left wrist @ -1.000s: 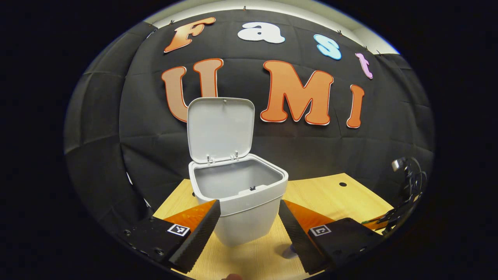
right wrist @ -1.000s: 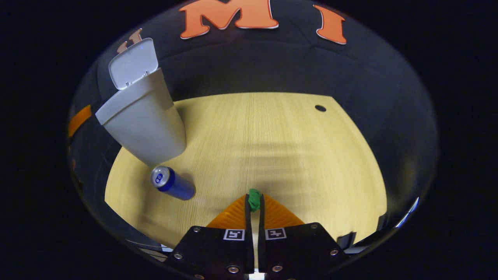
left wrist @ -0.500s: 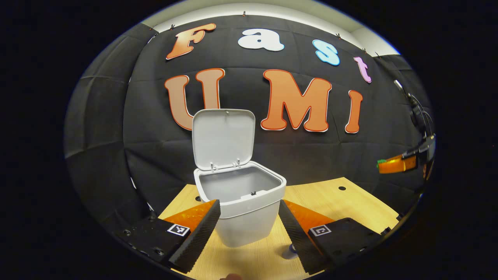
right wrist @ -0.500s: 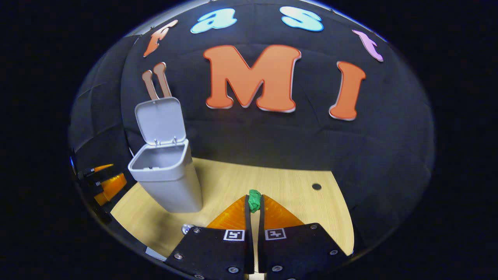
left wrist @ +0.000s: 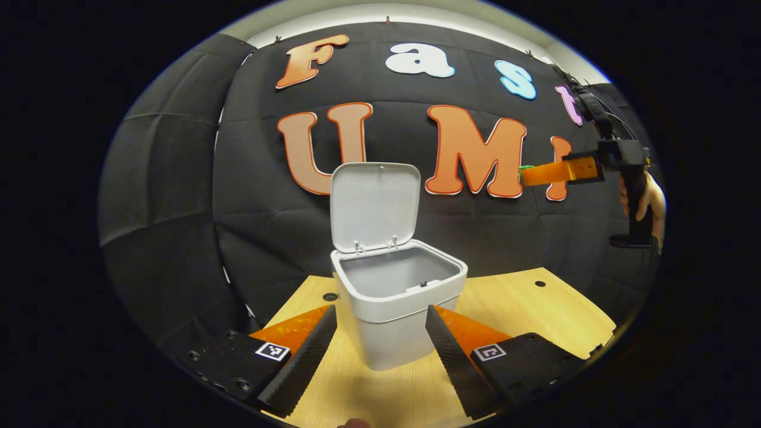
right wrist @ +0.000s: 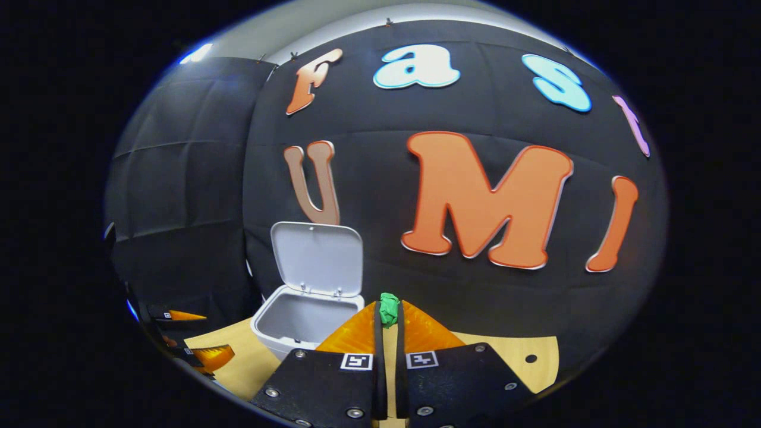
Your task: Press the lid of the desktop garbage bin to open it, pick up the crumpled paper on the desktop and throw it into the bin, then pick up the pop can on the desktop and drop it into the bin, and finally close the garbage bin lid.
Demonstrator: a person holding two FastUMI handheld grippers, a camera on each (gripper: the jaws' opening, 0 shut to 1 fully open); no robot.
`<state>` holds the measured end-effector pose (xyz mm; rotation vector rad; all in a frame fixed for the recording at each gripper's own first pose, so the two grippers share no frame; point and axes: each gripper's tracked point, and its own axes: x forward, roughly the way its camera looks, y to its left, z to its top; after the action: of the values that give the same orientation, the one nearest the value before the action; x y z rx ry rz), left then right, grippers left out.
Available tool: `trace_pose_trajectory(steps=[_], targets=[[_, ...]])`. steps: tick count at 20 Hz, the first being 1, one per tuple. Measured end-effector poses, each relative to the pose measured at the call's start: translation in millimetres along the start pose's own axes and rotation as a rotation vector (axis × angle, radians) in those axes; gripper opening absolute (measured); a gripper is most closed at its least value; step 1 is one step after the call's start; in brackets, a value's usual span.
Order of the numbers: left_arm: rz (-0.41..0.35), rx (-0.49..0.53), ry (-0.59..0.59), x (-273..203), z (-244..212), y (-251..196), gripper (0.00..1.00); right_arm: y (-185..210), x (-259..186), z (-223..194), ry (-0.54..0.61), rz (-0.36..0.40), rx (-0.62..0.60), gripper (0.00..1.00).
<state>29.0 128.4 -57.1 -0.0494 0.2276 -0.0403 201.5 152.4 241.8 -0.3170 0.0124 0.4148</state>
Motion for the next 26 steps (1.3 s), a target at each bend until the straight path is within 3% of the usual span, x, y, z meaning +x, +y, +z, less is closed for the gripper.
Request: trace_pose_trajectory(steps=[3,7,11,15,16,26], targets=[[0.039,-0.012,0.01,-4,-5,20,0.96,35,38,-9,0.038,0.078,0.025,0.06],[0.089,-0.014,0.013,-16,-6,41,0.96,64,89,-25,0.065,0.102,0.028,0.08],[0.127,-0.022,0.004,-20,-3,59,0.96,87,116,-42,0.105,0.142,0.087,0.18],[0.151,-0.033,-0.014,-23,3,69,0.95,89,125,-51,0.109,0.133,0.105,0.7],[0.155,-0.032,-0.014,-23,4,71,0.96,92,124,-50,0.106,0.142,0.111,0.92],[0.106,-0.051,-0.019,-2,10,46,0.96,68,82,-27,0.036,0.145,0.096,0.94]])
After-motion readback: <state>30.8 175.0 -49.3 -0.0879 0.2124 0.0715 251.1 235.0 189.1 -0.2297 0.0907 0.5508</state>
